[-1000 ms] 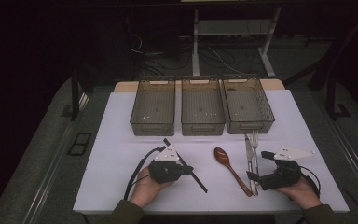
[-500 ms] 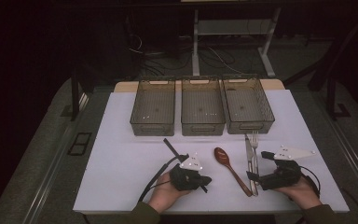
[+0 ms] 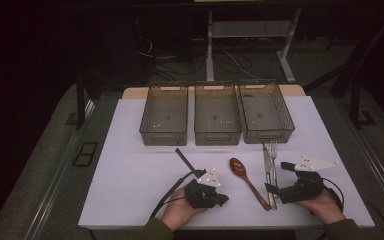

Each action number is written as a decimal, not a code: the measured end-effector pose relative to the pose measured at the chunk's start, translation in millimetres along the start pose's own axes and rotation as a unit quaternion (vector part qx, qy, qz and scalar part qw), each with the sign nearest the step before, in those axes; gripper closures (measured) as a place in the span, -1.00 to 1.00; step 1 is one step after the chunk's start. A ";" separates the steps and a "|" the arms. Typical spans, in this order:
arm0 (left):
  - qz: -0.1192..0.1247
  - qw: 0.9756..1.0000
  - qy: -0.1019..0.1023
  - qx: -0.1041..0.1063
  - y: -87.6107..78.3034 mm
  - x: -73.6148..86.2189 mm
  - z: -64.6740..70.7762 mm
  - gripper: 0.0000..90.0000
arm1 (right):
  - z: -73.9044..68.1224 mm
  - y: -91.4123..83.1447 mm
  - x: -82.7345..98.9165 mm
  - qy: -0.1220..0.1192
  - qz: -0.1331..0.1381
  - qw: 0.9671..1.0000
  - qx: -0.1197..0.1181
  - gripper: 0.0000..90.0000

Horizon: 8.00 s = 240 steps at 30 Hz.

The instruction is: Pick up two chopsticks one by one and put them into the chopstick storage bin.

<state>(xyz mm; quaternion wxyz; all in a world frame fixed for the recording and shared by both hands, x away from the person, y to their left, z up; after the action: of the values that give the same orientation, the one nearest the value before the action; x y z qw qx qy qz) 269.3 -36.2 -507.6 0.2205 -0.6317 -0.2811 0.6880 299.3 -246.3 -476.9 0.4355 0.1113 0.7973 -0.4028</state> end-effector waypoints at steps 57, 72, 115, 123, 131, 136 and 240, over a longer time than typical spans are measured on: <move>-0.022 0.999 -0.037 0.030 -29.6 25.2 23.4 0.97 | -0.1 0.4 0.2 0.000 -0.001 1.000 0.001 -1.00; -0.026 0.998 -0.048 0.020 -46.0 38.0 27.5 0.97 | -0.2 0.6 0.2 -0.001 -0.001 1.000 0.001 -1.00; -0.010 0.942 -0.222 -0.253 -111.9 74.6 -124.0 -0.10 | 0.1 1.9 0.7 0.001 -0.003 1.000 0.001 -1.00; -0.021 0.928 -0.244 -0.280 -104.7 73.1 -141.1 -0.16 | 1.0 1.4 0.3 0.001 -0.001 1.000 0.000 -1.00; -0.033 0.926 -0.243 -0.287 -100.4 75.4 -142.9 -0.08 | 1.3 1.0 0.1 0.002 -0.001 1.000 0.000 -1.00; -0.038 0.925 -0.236 -0.294 -99.7 75.5 -143.2 0.02 | 1.0 1.1 0.0 0.000 0.000 1.000 0.000 -1.00; -0.031 0.964 -0.140 -0.224 -40.3 26.2 -119.8 0.53 | 0.8 1.5 -1.0 0.004 0.003 1.000 -0.001 -1.00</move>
<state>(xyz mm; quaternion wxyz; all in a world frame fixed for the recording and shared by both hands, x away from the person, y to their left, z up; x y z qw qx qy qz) 383.5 24.1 -505.5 0.0531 -0.5533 -0.4755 0.6819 301.2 -245.7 -477.1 0.4336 0.1148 0.7992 -0.4002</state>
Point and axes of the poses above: each handheld gripper's, and its own axes: y roughly forward along the jaws, x roughly out of its underside, z roughly to its right, the point moved 8 cm from there along y, roughly forward along the jaws, and after that the axes turned 11 degrees about y, right-handed, at the moved point
